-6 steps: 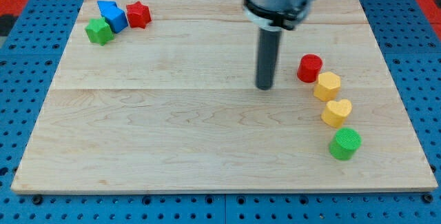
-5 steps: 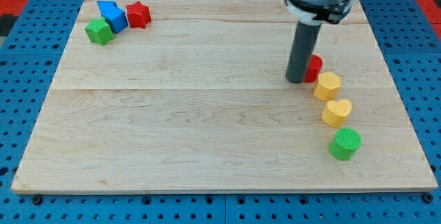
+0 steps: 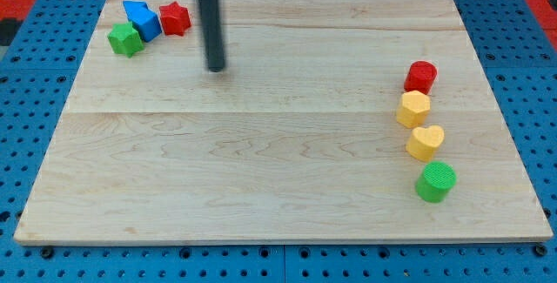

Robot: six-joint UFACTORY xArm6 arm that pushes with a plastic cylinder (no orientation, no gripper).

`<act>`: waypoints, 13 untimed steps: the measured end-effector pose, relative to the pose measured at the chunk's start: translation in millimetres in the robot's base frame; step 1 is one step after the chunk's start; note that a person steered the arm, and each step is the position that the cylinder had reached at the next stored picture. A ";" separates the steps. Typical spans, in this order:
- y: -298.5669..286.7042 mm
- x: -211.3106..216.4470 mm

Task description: Place the green star above the red circle

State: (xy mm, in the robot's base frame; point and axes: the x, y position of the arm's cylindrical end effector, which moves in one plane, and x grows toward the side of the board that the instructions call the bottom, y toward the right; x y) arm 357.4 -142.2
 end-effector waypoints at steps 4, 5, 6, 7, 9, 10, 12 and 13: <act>-69.1 -43.3; -154.6 -44.7; -128.0 -67.6; -64.4 -75.3; 126.7 -29.0; 88.8 -16.4; 191.0 -5.5; 136.8 10.6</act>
State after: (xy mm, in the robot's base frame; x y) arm 368.0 -5.4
